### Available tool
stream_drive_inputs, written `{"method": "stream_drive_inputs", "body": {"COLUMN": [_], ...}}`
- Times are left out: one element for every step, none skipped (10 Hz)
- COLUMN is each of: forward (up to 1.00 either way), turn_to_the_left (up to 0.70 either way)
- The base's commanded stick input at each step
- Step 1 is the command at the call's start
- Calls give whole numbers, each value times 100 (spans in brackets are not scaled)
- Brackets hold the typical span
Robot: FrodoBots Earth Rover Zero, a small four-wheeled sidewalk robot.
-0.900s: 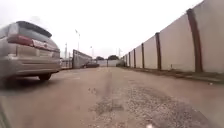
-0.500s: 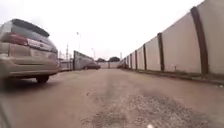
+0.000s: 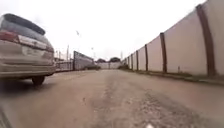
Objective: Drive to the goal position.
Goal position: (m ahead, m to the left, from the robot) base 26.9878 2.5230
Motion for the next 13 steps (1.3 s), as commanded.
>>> {"method": "stream_drive_inputs", "body": {"forward": [70, 70, 70, 70, 70, 70, 70, 70, 70, 70, 70, 70, 70], "turn_to_the_left": [0, 0, 0, 0, 0, 0, 0, 0, 0, 0, 0, 0, 0]}}
